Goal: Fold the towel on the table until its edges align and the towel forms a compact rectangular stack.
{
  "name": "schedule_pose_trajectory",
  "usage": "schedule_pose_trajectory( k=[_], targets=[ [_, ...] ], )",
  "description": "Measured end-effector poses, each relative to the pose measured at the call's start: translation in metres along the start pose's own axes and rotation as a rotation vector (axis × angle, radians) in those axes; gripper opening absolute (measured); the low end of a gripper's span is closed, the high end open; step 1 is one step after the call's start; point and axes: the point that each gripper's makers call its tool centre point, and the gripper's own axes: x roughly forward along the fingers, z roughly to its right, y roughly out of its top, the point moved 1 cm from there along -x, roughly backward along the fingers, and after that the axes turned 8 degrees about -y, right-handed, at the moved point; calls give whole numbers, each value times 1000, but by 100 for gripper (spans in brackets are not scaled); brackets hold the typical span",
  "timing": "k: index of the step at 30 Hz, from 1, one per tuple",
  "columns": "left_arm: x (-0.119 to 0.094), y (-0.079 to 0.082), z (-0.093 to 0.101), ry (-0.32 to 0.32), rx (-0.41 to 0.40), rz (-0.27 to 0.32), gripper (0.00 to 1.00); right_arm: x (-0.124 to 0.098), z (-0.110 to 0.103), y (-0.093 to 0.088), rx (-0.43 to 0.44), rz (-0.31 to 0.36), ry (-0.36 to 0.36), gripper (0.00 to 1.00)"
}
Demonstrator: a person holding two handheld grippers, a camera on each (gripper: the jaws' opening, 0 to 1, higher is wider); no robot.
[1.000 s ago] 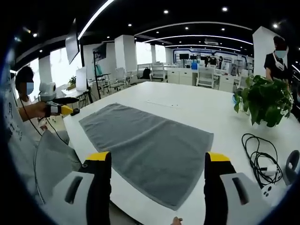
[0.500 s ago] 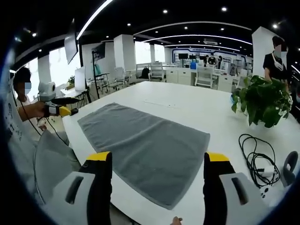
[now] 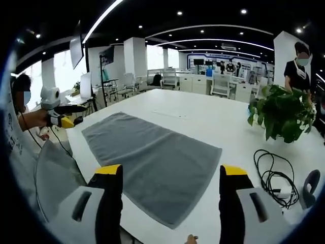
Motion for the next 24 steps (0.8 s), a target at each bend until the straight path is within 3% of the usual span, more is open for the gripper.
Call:
schedule_pose_trajectory(
  k=[8,18,24],
  targets=[
    [30,39,39,-89,51,63,98,7,14,5,1,7,12,77],
    [69,39,86,-194,89,27,96,18,37,7,9,6,34,73],
    [89,35,111,-220,150,-18,96,26,48,7,16,-2,63,72]
  ],
)
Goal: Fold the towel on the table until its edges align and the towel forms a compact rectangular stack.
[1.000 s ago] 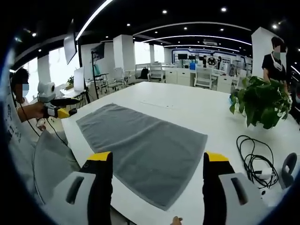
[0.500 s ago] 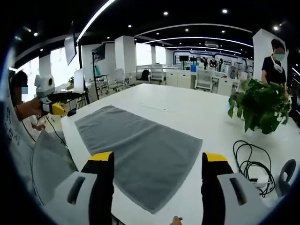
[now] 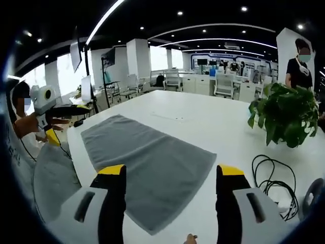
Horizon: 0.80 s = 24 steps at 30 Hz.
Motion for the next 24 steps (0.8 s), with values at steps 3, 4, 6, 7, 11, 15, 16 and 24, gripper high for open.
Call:
schedule_pose_trajectory(
  k=[3,4,6,7,11,15,16,24],
  targets=[
    [13,-1,9,-15,5,-15,95,5,7,1,14,7,11,71],
    [18,-1,11,-21,3,-20,94,6,9,2,17,9,12,71],
    [25,-1,16,-36,7,-25,93,9,13,3,24,12,14,71],
    [28,-1,18,-40,8,-29,93,11,16,3,28,16,16,70],
    [41,-3,25,-45,27,-43,91,19,22,3,33,16,15,69],
    [57,-8,36,-75,48,-67,89,29,32,3,46,21,0,68],
    [60,-8,38,-82,55,-71,88,32,35,2,48,22,-4,67],
    [92,-17,48,-139,116,-111,85,58,48,-7,30,0,-1,65]
  ],
)
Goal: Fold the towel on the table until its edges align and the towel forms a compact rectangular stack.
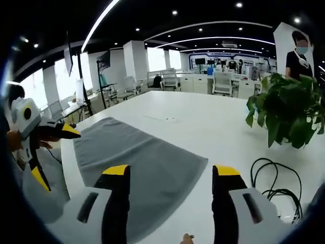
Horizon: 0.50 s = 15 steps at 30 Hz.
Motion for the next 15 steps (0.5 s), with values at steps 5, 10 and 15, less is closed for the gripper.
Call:
schedule_pose_trajectory(
  k=[5,10,15],
  targets=[
    [19,-7,4,-17,7,-12,86,19,11,-10,23,-17,-15,63],
    [44,-19,20,-83,24,-46,82,37,17,-18,53,-24,-1,62],
    [64,-32,32,-136,20,-79,77,56,26,-24,58,-36,-6,61]
  ],
)
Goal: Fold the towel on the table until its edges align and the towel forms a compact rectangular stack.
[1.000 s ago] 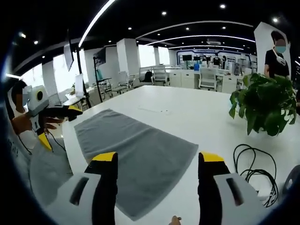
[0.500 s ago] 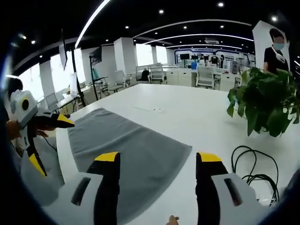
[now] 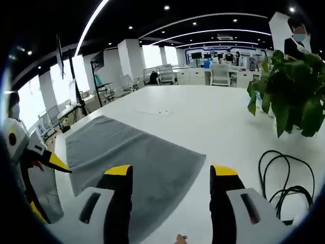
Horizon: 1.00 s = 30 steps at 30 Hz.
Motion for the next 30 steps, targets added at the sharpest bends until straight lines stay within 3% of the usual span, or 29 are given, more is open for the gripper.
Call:
schedule_pose_trajectory(
  k=[7,11,16,20,24,30],
  targets=[
    [29,-22,11,-65,-10,-59,69,21,13,-6,26,-17,-31,58],
    [43,-29,15,-86,-19,-69,65,30,20,-9,99,-13,-49,56],
    [51,-36,21,-109,-33,-79,60,41,28,-15,94,-17,-73,53],
    [61,-40,28,-151,-12,-85,49,48,35,-19,99,-21,-97,50],
    [74,-42,32,-169,13,-82,45,57,41,-24,114,-29,-113,49],
    [79,-49,37,-209,52,-109,30,70,43,-24,134,-22,-116,46]
  ],
)
